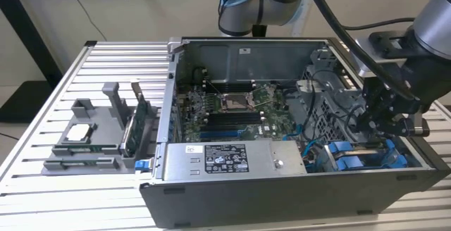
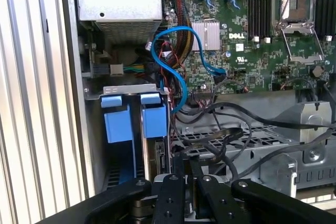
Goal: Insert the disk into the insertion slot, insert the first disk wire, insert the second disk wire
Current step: 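Insert the second disk wire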
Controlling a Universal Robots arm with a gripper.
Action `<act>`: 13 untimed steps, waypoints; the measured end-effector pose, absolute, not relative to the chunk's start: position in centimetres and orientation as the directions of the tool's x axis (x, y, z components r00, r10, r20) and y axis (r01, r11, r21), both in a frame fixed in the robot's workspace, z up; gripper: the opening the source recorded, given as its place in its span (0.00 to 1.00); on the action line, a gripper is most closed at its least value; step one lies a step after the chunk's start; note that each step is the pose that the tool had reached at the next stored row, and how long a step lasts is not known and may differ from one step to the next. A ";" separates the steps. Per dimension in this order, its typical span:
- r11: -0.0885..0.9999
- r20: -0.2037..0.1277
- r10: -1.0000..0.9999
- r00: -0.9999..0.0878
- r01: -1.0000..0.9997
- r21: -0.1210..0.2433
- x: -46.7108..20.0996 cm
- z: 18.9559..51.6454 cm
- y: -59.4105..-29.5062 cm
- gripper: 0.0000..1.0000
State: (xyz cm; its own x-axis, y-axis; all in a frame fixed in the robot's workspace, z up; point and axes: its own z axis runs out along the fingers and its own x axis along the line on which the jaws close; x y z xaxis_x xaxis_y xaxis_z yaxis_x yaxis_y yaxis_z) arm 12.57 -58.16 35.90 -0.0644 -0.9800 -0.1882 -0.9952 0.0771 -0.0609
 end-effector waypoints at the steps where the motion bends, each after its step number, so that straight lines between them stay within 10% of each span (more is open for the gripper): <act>1: 0.077 -0.188 -0.980 -0.064 -0.995 -0.061 12.6 35.9 -58.2 0.16; 13: 0.077 -0.188 -0.980 -0.064 -0.995 -0.063 12.6 35.3 -58.8 0.16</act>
